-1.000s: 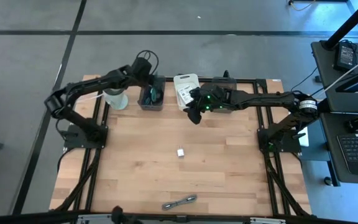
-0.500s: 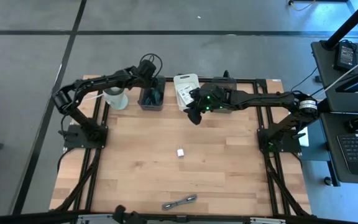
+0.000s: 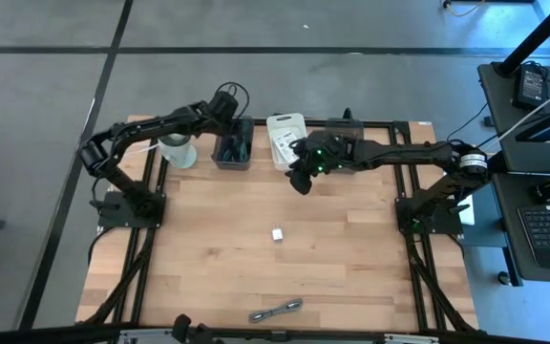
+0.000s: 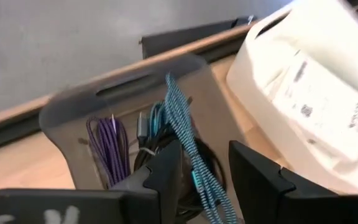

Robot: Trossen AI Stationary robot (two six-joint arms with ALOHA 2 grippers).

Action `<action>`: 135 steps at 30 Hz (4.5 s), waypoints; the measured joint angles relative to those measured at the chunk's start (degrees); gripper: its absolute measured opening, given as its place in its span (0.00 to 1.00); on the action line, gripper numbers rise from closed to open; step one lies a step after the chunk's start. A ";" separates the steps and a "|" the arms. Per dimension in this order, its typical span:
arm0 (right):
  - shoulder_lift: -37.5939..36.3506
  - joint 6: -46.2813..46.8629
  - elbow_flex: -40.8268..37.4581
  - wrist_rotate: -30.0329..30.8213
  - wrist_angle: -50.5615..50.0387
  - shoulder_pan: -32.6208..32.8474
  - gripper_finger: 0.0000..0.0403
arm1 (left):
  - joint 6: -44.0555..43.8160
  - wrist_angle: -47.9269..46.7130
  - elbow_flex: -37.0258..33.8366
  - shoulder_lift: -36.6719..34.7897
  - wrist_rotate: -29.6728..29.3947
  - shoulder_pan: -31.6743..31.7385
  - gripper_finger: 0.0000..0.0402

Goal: Pick and place items into bin
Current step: Put the white charger adapter into the right black bin

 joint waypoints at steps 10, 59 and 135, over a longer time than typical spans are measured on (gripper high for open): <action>0.02 0.67 -0.04 0.02 -6.46 1.71 0.41 | 2.59 3.66 0.00 -10.36 1.38 -2.53 0.27; 9.30 29.11 19.07 16.16 -26.03 16.94 0.43 | 26.88 6.80 -29.54 -26.77 -1.19 -37.99 0.21; -16.93 37.96 -4.87 26.38 -34.70 6.15 0.35 | 28.19 4.76 -32.30 -36.84 -1.96 -29.20 0.21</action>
